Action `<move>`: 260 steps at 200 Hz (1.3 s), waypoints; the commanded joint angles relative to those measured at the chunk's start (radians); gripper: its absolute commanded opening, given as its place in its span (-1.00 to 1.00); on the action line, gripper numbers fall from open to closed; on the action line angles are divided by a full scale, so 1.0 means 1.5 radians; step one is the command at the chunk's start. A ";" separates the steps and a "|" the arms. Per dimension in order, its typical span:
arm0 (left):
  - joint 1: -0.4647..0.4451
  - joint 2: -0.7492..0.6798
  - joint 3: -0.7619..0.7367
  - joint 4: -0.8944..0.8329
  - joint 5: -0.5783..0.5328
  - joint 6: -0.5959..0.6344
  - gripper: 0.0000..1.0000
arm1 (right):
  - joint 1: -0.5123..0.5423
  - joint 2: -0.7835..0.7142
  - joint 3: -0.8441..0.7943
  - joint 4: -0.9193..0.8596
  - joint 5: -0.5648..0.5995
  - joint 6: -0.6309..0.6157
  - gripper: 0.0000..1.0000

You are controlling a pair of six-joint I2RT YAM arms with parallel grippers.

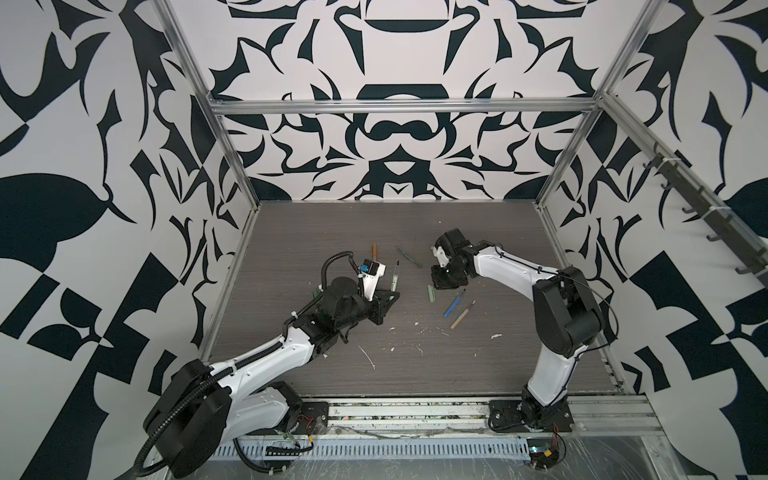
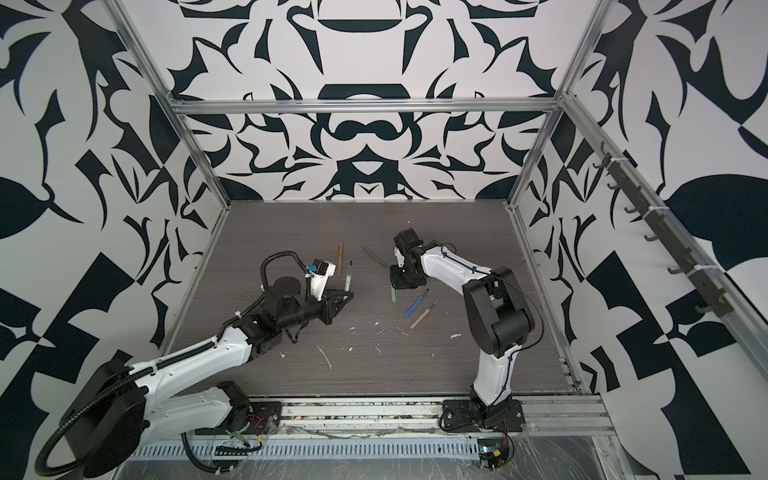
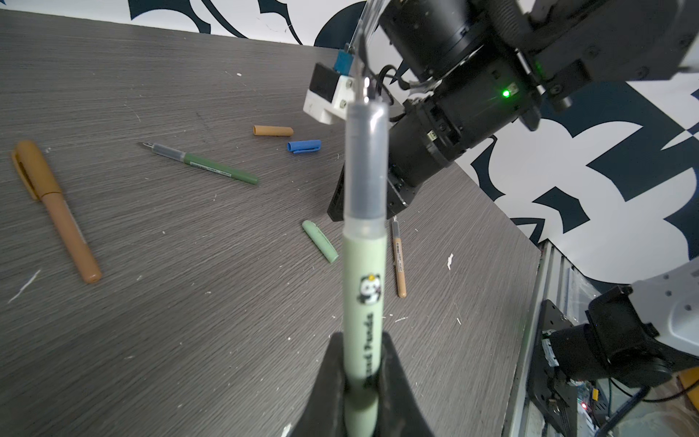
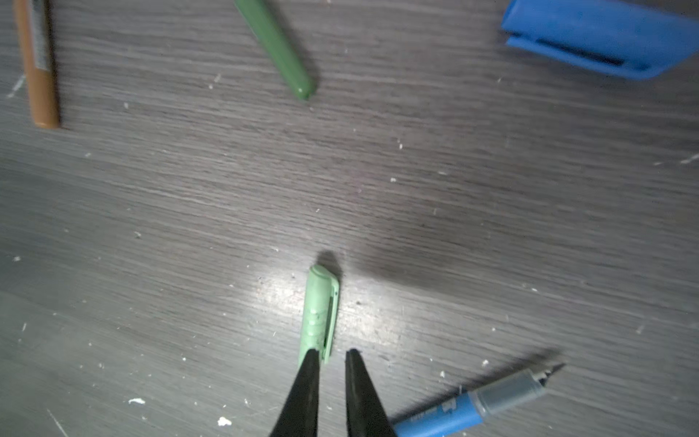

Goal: Insert the pens into the pen caps
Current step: 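Lower the right gripper over the light green cap and align with it, then close the right gripper on the light green cap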

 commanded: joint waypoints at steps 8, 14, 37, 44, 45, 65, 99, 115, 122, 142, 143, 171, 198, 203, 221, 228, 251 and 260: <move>0.003 0.001 0.015 0.016 0.010 -0.001 -0.99 | -0.004 0.000 0.005 0.023 -0.026 0.009 -0.56; 0.002 0.002 0.014 0.016 0.009 -0.001 -0.99 | -0.006 0.003 0.006 0.025 -0.032 0.009 -0.55; 0.002 0.005 0.017 0.017 0.011 0.000 -0.99 | -0.011 0.009 0.007 0.031 -0.044 0.012 -0.52; 0.003 0.006 0.018 0.017 0.012 -0.001 -0.99 | -0.012 0.011 0.006 0.034 -0.048 0.012 -0.52; 0.002 0.007 0.018 0.017 0.011 -0.001 -0.99 | -0.012 0.011 0.006 0.034 -0.049 0.011 -0.52; 0.002 0.009 0.019 0.019 0.012 -0.001 -0.99 | -0.014 0.019 0.006 0.035 -0.054 0.014 -0.51; 0.002 0.012 0.021 0.019 0.015 -0.001 -0.99 | -0.014 0.026 0.003 0.037 -0.061 0.014 -0.51; 0.002 0.012 0.022 0.019 0.017 -0.001 -0.99 | -0.014 0.029 -0.001 0.039 -0.065 0.014 -0.51; 0.002 0.012 0.022 0.019 0.018 -0.001 -0.99 | -0.014 0.031 -0.003 0.040 -0.064 0.015 -0.51; 0.003 0.011 0.022 0.019 0.018 -0.001 -0.99 | -0.014 0.035 -0.006 0.040 -0.058 0.015 -0.51; 0.002 0.011 0.022 0.019 0.018 -0.001 -0.99 | -0.014 0.035 -0.006 0.040 -0.058 0.015 -0.51; 0.002 0.011 0.022 0.018 0.019 -0.001 -0.99 | -0.014 0.039 -0.009 0.042 -0.052 0.015 -0.52; 0.001 0.013 0.022 0.018 0.019 -0.002 -0.99 | -0.014 0.046 -0.009 0.038 -0.044 0.012 -0.53; 0.002 0.014 0.023 0.018 0.018 -0.001 -1.00 | -0.014 0.048 -0.009 0.037 -0.041 0.010 -0.54; 0.002 0.020 0.025 0.018 0.021 -0.002 -0.99 | -0.014 0.053 -0.010 0.036 -0.034 0.012 -0.54; 0.002 0.022 0.025 0.018 0.021 -0.001 -0.99 | -0.014 0.054 -0.010 0.036 -0.034 0.010 -0.53; 0.002 0.023 0.026 0.020 0.023 -0.003 -0.99 | -0.014 0.056 -0.013 0.036 -0.031 0.011 -0.54; 0.002 0.023 0.026 0.020 0.022 -0.002 -1.00 | -0.014 0.058 -0.013 0.036 -0.030 0.010 -0.54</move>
